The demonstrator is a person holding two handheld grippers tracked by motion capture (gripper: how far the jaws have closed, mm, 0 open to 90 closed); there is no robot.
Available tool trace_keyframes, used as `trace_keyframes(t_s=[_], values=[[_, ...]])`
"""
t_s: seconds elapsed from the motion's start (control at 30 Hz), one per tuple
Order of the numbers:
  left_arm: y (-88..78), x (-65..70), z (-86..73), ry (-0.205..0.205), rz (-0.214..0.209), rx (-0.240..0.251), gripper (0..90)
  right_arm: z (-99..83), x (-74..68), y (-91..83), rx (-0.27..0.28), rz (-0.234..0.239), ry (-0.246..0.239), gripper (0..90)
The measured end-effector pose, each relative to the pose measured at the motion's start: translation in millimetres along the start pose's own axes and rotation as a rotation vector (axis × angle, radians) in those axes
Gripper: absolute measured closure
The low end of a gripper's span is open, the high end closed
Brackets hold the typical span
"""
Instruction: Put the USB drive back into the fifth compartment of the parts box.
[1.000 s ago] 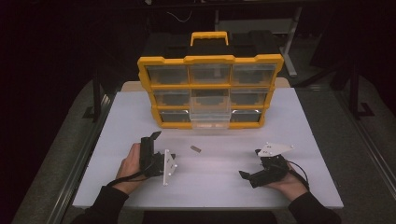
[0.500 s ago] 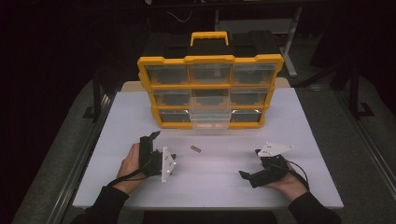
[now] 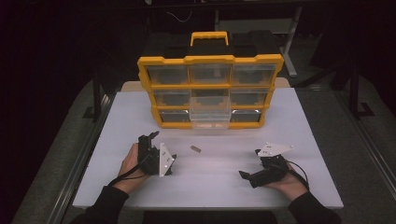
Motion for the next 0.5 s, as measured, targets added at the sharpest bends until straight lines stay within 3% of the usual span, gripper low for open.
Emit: trace_keyframes(t_s=[0.5], values=[[1.3, -4.6, -0.5, -0.166, -0.078, -0.021, 0.0, -0.1, 0.0, 0.6, -0.001, 0.001, -0.001, 0.0]])
Point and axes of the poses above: each handheld gripper's, and its own axes: y roughly forward along the jaws, z roughly out of its top, x roughly to its right, the point moved 4 cm from there along y, roughly forward along the jaws, and after that the axes turned 10 degrees about -y, right-handed, at the moved point
